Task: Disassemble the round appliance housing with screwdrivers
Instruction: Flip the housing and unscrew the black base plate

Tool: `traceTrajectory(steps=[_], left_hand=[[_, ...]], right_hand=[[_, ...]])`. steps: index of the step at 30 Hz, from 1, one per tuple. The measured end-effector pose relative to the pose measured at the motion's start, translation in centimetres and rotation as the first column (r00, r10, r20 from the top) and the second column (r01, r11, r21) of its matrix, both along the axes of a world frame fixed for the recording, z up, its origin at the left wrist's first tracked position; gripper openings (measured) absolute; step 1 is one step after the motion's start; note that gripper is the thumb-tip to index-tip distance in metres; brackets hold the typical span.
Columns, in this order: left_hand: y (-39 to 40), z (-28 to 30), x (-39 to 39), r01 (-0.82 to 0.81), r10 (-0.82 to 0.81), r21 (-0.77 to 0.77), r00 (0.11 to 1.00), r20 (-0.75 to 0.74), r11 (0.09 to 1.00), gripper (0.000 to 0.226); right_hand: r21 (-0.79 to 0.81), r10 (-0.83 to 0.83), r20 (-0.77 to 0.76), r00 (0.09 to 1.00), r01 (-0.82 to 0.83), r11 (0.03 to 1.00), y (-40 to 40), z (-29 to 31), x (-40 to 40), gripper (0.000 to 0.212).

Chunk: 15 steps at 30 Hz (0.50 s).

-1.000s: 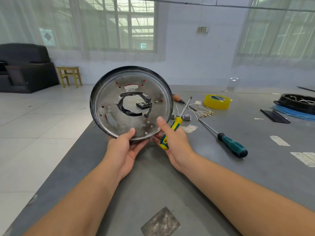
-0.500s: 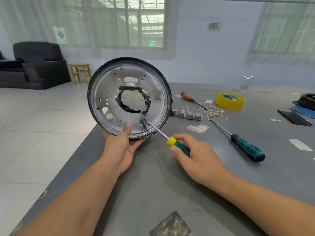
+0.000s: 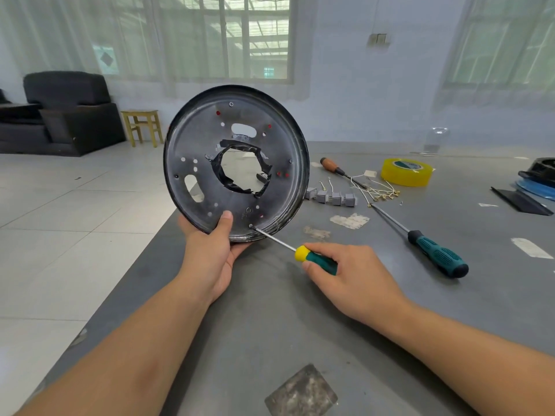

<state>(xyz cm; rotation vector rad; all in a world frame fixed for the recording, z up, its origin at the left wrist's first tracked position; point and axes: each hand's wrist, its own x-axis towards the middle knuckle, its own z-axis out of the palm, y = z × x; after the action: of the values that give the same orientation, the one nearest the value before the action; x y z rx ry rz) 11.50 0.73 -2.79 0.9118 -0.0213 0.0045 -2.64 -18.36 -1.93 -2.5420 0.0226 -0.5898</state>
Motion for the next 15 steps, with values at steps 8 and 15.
traceTrajectory(steps=[8, 15], left_hand=[[0.1, -0.1, -0.3, -0.028, 0.027, 0.05, 0.999, 0.035, 0.998, 0.06], [-0.2, -0.7, -0.4, -0.093, 0.045, 0.231, 0.978, 0.205, 0.969, 0.06]], right_hand=[[0.064, -0.012, -0.053, 0.998, 0.016, 0.998, 0.1, 0.2, 0.0, 0.03], [0.62, 0.147, -0.257, 0.955, 0.046, 0.783, 0.8, 1.7, 0.5, 0.014]])
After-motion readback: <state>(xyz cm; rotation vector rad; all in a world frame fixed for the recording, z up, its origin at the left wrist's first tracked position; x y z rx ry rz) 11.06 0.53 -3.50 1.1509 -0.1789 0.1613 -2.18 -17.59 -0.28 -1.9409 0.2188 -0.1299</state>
